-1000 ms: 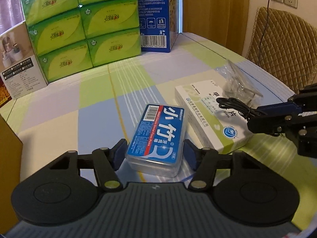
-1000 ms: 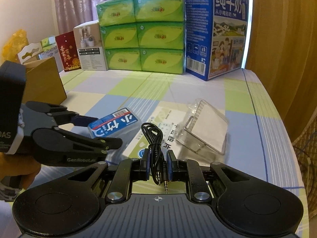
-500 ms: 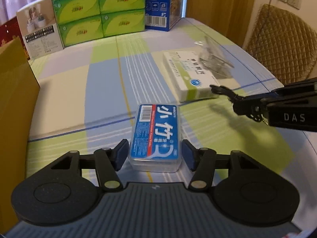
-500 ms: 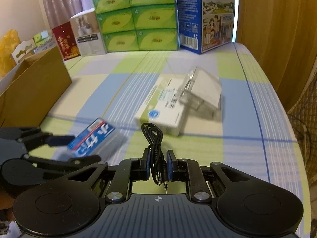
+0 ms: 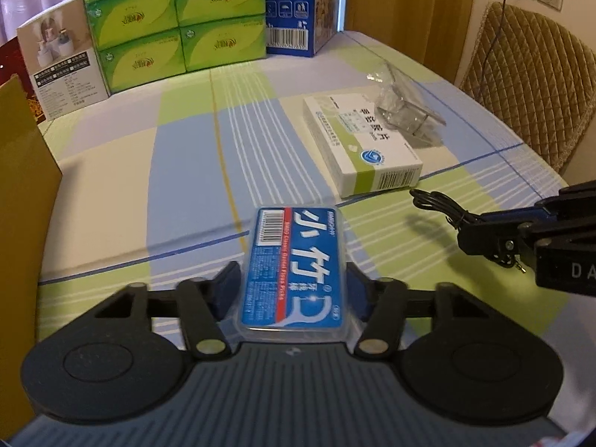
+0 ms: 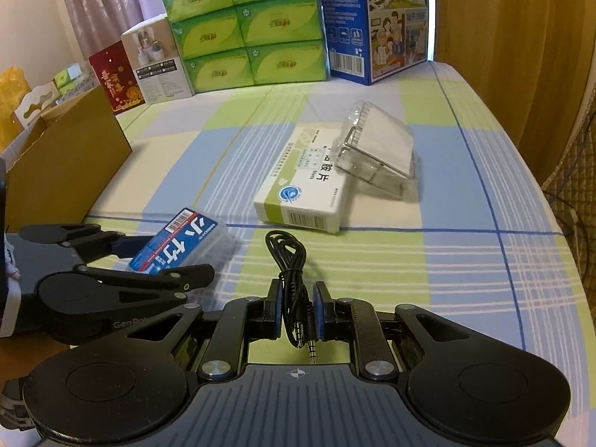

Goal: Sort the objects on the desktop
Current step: 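Lift the toothpick box and cable toward the cardboard box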

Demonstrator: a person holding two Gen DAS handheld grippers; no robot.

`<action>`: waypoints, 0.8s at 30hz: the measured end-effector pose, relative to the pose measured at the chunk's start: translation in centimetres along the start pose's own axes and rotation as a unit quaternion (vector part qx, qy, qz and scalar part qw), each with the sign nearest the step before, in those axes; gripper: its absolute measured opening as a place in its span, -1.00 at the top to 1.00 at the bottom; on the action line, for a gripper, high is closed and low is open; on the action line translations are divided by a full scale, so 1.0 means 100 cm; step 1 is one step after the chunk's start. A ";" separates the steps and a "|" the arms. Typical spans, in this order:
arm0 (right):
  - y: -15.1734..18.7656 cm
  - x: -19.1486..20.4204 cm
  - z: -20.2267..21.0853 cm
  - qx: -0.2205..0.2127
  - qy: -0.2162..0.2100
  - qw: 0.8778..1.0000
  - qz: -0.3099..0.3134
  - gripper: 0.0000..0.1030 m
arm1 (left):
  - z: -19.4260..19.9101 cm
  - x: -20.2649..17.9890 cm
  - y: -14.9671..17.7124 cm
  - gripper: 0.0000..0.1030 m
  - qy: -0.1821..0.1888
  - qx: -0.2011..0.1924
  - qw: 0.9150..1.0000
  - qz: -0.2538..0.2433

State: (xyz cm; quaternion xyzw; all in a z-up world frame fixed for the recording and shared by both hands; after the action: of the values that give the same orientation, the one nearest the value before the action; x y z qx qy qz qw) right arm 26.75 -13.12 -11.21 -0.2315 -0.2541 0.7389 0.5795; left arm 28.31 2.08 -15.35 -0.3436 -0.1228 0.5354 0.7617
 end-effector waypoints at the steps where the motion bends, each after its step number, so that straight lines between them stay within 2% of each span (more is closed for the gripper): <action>1: 0.000 0.000 -0.001 0.001 -0.001 1.000 -0.001 0.75 | -0.001 0.000 -0.001 -0.01 0.000 0.001 1.000 -0.003; 11: -0.002 0.002 0.007 -0.010 0.003 1.000 0.002 0.74 | 0.018 -0.010 0.000 0.01 -0.001 0.003 1.000 0.024; 16: -0.002 0.006 0.023 -0.033 0.033 0.999 0.013 0.74 | 0.032 -0.022 0.001 0.01 -0.010 -0.006 1.000 0.029; 24: 0.018 0.016 0.065 -0.033 0.047 0.998 0.012 0.74 | 0.080 -0.041 0.013 0.01 -0.016 -0.032 0.998 0.059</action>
State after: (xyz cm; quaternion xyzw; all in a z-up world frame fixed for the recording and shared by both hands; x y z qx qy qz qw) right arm 20.96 -12.66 -7.45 -0.2879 -0.2487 0.7252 0.5739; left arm 21.29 1.78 -9.58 -0.3658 -0.1314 0.5810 0.7151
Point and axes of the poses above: each gripper's, at about its wrist camera, not at the fingertips, and z roughly against the way its jaws point, x to its left, y to its underside, the point moved 2 cm from there along -z, roughly the way its jaws point, and after that the axes turned 15 degrees about y, right-handed, at the moved point
